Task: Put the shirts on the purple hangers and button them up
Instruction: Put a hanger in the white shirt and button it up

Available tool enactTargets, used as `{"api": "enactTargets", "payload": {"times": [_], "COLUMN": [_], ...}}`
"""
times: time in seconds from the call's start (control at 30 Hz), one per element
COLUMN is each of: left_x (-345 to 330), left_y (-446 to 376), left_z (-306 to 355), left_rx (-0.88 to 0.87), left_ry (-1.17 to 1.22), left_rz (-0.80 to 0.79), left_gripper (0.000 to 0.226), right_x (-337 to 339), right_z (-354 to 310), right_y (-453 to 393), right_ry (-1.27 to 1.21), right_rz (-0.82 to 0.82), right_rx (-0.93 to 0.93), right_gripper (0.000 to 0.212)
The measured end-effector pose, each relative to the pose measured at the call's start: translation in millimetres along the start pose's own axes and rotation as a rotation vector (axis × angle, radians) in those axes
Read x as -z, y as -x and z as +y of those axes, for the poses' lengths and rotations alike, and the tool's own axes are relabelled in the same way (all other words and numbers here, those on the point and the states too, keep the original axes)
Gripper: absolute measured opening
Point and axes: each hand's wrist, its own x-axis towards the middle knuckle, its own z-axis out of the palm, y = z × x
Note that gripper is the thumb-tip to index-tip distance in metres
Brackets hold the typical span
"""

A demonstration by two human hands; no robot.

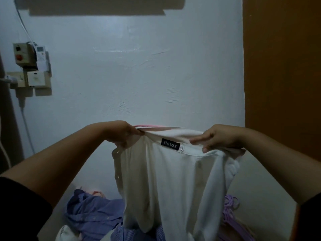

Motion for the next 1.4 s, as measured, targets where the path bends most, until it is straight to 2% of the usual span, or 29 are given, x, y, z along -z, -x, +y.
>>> {"api": "enactTargets", "payload": {"times": [0.1, 0.2, 0.6, 0.9, 1.17, 1.4], "left_x": [12, 34, 151, 196, 158, 43], "left_y": [4, 12, 88, 149, 125, 55], "left_z": [-4, 7, 59, 70, 35, -25], "left_rx": [-0.032, -0.038, -0.142, -0.181, -0.049, 0.107], "left_ry": [0.011, -0.053, 0.047, 0.231, 0.345, 0.286], "left_rz": [0.03, 0.08, 0.377, 0.383, 0.297, 0.083], "left_gripper": [0.053, 0.064, 0.063, 0.066, 0.066, 0.073], "right_x": [16, 36, 122, 151, 113, 24], "right_z": [-1, -10, -80, -121, -100, -19], "right_y": [10, 19, 79, 108, 73, 0], "right_ry": [-0.151, -0.124, -0.177, -0.209, -0.218, -0.199], "right_rz": [0.021, 0.035, 0.361, 0.485, 0.378, 0.09], "right_rx": [0.02, 0.027, 0.252, 0.32, 0.179, -0.077], "right_gripper": [0.047, 0.045, 0.042, 0.044, 0.041, 0.043]}}
